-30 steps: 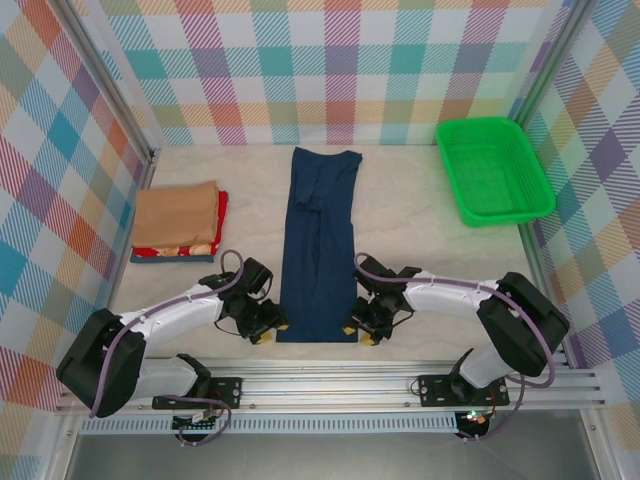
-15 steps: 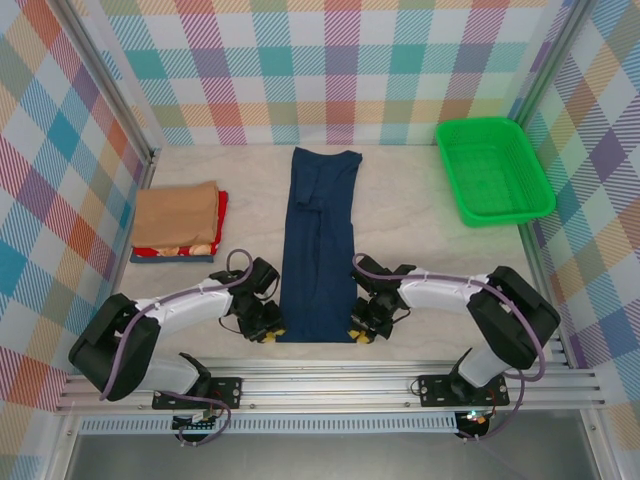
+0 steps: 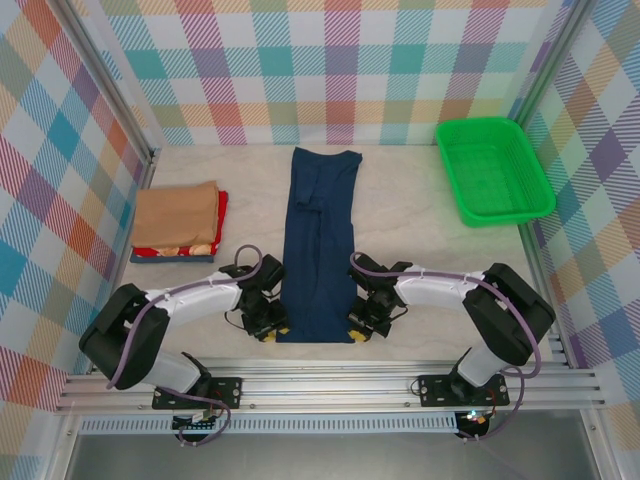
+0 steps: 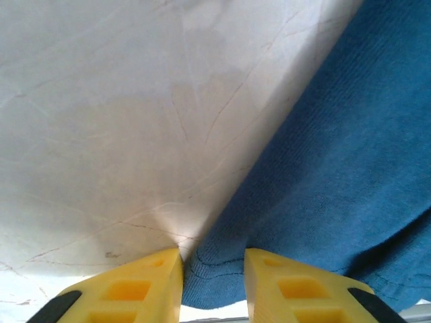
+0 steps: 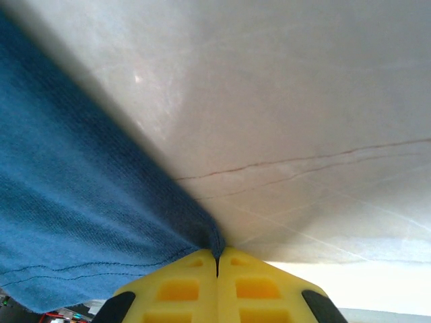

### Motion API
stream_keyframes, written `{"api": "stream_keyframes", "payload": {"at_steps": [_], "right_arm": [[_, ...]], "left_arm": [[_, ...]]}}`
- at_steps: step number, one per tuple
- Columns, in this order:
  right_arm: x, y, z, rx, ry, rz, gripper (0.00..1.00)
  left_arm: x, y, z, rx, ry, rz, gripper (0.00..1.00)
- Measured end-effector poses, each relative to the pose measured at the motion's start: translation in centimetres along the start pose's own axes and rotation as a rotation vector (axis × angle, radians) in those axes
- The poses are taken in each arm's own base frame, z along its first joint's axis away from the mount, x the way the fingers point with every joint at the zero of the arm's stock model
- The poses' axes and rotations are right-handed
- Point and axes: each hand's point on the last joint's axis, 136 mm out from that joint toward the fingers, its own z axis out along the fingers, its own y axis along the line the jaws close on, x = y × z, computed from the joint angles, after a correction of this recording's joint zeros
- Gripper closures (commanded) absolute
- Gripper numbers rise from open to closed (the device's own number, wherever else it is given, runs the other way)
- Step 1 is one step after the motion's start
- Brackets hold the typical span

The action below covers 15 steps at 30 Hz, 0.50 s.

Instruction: Fold and stack the t-shirts

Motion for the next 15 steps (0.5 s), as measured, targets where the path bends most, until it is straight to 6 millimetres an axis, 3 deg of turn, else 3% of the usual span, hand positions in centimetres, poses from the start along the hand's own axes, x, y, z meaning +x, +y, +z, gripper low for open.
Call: {"api": "stream_keyframes", "payload": {"at_steps": [8, 12, 15], "right_arm": [[0.1, 0.2, 0.0, -0.003, -0.001, -0.008, 1.00], [0.1, 0.2, 0.0, -0.003, -0.001, -0.011, 1.00], [0.1, 0.2, 0.0, -0.004, -0.002, -0.014, 1.00]], "left_arm": [[0.1, -0.3, 0.3, -0.059, 0.008, 0.016, 0.89], [0.1, -2.4, 0.3, -0.009, -0.002, 0.054, 1.00], [-0.2, -4.1, -0.2, 0.040, -0.027, 0.089, 1.00]]}}
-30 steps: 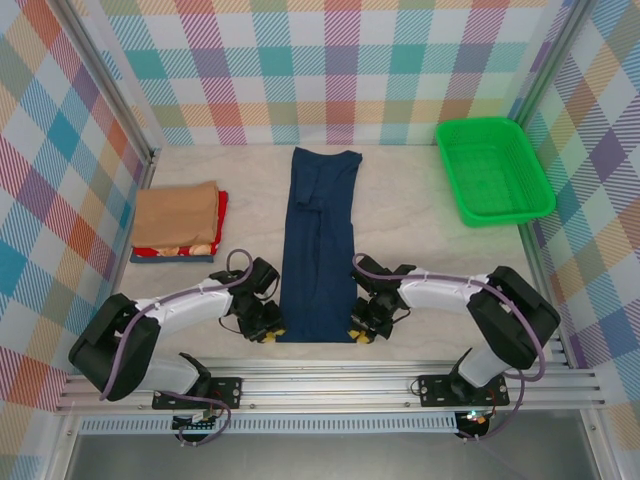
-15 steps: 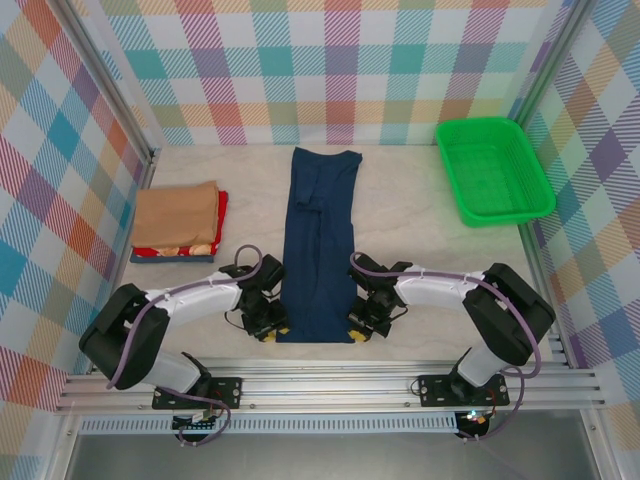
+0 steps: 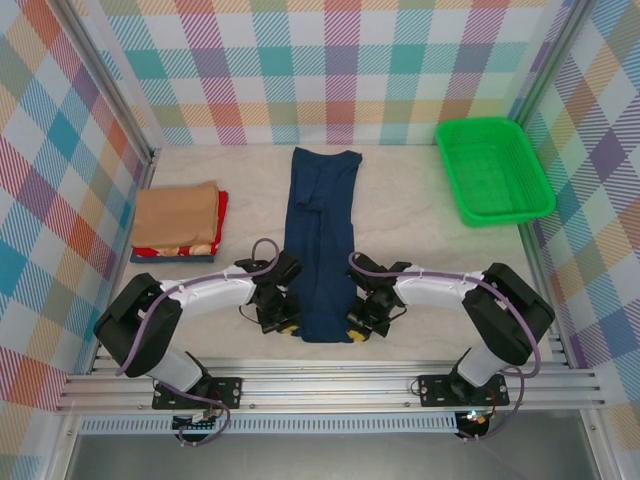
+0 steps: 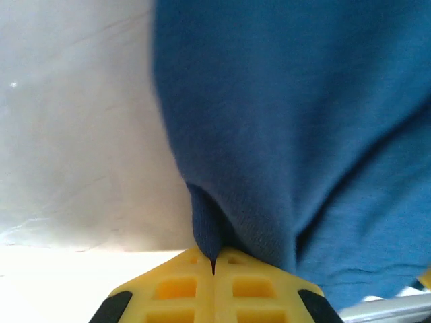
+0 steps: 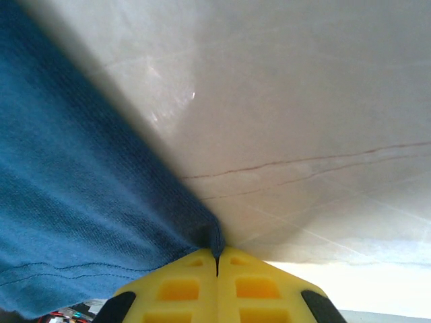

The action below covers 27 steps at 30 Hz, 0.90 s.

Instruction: Fold and stack the t-shirts

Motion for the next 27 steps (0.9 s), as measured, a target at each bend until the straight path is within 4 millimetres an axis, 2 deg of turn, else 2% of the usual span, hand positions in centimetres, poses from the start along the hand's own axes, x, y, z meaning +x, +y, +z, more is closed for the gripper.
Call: {"api": "stream_keyframes", "payload": {"at_steps": [4, 10, 15, 21, 24, 27], "right_arm": [[-0.1, 0.1, -0.3, -0.007, -0.016, -0.024, 1.00], [0.6, 0.1, -1.6, -0.016, -0.022, -0.085, 1.00], [2.0, 0.1, -2.3, -0.002, -0.005, -0.142, 1.00], [4.3, -0.1, -4.4, -0.039, 0.006, -0.177, 1.00], [4.7, 0.4, -5.3, -0.058, 0.005, -0.173, 1.00], [4.3, 1.6, -6.0, -0.060, 0.001, -0.161, 1.00]], "left_arm": [[-0.2, -0.8, -1.3, 0.031, -0.028, 0.020, 1.00], [1.1, -0.1, -2.4, 0.022, -0.008, 0.055, 1.00], [3.0, 1.2, -3.0, 0.005, 0.028, 0.087, 1.00], [4.5, 1.9, -5.6, 0.040, 0.015, 0.104, 1.00], [4.5, 1.3, -6.7, 0.052, 0.002, 0.110, 1.00], [3.6, -0.2, -7.8, 0.070, -0.031, 0.114, 1.00]]}}
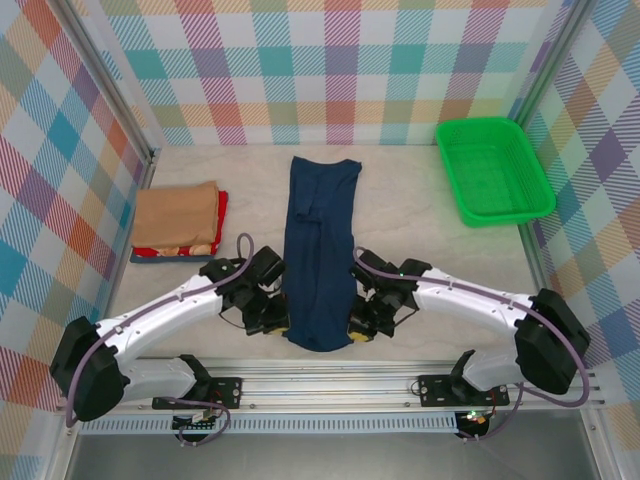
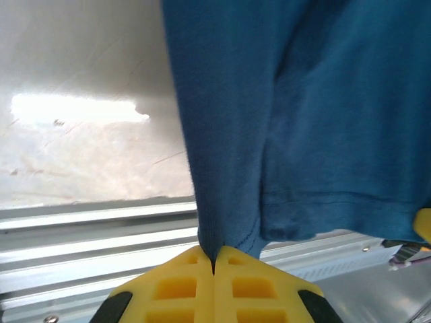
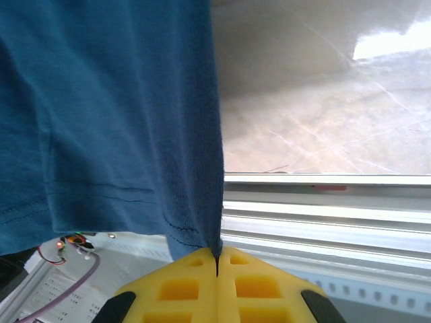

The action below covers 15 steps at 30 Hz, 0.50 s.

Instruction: Fold and stack the t-shirts

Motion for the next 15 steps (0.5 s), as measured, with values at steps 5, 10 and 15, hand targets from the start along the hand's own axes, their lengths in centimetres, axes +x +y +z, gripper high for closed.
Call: {"api": "stream_keyframes", "payload": {"at_steps": [5, 10, 15], "right_arm": [[-3.0, 2.6, -2.1, -0.043, -0.052, 0.044, 1.00], [-7.9, 6.1, -4.5, -0.093, -0.110, 0.056, 1.00], [-12.5, 8.2, -6.4, -0.117, -0.152, 0.065, 1.00]], "left_arm": [[-4.0, -1.9, -2.4, 0.047, -0.097, -0.053, 1.00], [-8.8, -2.3, -3.2, 0.050, -0.138, -0.136, 1.00], [-13.7, -3.0, -3.7, 0.059, -0.179, -0.176, 1.00]]}}
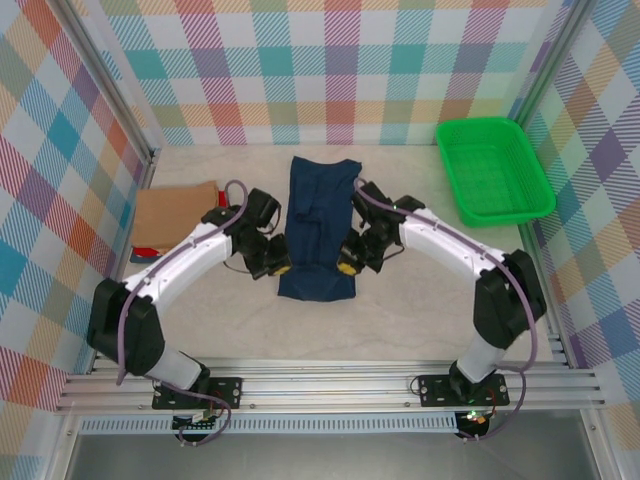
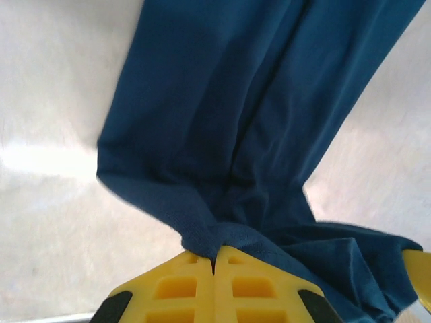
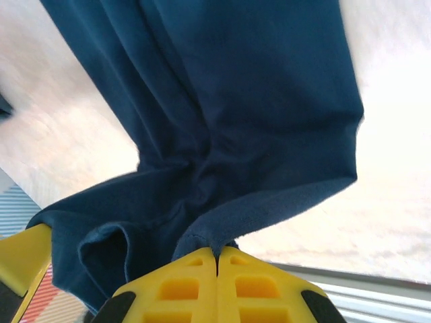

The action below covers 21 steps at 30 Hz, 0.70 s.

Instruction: Fold and stack the t-shirts

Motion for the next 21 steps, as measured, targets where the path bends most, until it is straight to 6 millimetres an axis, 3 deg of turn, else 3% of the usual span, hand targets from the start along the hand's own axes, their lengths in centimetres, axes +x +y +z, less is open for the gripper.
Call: {"api": "stream_keyframes", "payload": {"at_steps": [8, 12, 16, 17, 20, 21], "right_arm": [[-7.1, 3.7, -1.1, -0.053, -0.051, 0.002, 1.00], [-10.7, 4.6, -0.9, -0.064, -0.075, 0.016, 1.00], [-14.4, 4.8, 0.7, -0.058, -0.076, 0.043, 1.00], [-15.3, 4.6, 1.3, -0.052, -0.073, 0.053, 0.97], [-17.5, 3.3, 3.2, -0.025, -0.063, 0.087, 0.54], [-18.0, 2.7, 3.7, -0.012, -0.059, 0.100, 0.48]], "left_arm": [[-7.8, -3.5, 0.5, 0.050, -0.071, -0.036, 1.00], [-11.5, -4.5, 2.2, 0.057, -0.089, -0.058, 1.00], [-14.8, -5.2, 4.8, 0.046, -0.089, -0.077, 0.98], [-15.6, -5.2, 5.5, 0.040, -0.088, -0.080, 0.91], [-17.6, -4.9, 7.2, 0.011, -0.095, -0.086, 0.55], [-18.1, -4.7, 7.5, -0.001, -0.098, -0.087, 0.45]]}}
